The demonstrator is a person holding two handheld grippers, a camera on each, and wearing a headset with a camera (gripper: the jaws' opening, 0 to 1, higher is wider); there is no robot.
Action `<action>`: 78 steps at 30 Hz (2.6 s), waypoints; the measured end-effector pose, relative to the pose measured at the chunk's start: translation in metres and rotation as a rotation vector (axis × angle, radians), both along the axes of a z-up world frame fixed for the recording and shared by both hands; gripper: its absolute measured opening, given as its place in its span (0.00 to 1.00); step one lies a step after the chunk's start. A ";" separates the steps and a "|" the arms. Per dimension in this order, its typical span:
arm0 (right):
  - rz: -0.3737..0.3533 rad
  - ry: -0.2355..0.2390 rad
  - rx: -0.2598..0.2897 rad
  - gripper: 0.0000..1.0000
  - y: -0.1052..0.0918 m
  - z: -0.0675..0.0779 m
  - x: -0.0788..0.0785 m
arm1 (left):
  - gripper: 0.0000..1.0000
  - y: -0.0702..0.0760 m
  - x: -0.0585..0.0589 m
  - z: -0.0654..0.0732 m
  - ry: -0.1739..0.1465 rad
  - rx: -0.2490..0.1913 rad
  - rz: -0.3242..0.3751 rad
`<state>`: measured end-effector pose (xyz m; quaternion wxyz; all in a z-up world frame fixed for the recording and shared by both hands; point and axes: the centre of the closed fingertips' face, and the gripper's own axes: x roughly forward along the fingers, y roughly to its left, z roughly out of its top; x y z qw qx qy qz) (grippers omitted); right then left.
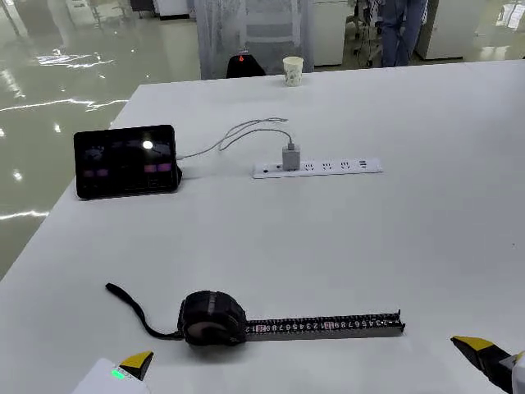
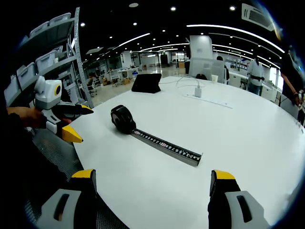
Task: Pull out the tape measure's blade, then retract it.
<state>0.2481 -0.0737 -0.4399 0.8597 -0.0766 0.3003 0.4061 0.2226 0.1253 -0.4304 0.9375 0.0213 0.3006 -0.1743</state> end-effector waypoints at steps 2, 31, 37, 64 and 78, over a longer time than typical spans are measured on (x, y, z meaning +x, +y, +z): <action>0.001 -0.002 0.002 0.99 0.000 0.001 0.000 | 0.99 0.001 0.000 -0.001 0.002 0.001 0.001; 0.109 0.006 -0.045 0.99 -0.009 -0.010 0.009 | 0.99 -0.002 0.007 -0.005 0.003 -0.027 0.038; 0.147 0.004 -0.050 0.99 -0.011 -0.010 0.015 | 0.99 -0.002 0.012 -0.006 0.001 -0.024 0.034; 0.412 0.009 -0.093 0.98 -0.009 -0.023 0.039 | 0.99 0.007 0.044 -0.013 -0.011 -0.027 0.093; 0.491 -0.010 -0.150 0.90 -0.016 -0.033 0.061 | 0.99 0.012 0.059 -0.021 -0.007 -0.020 0.113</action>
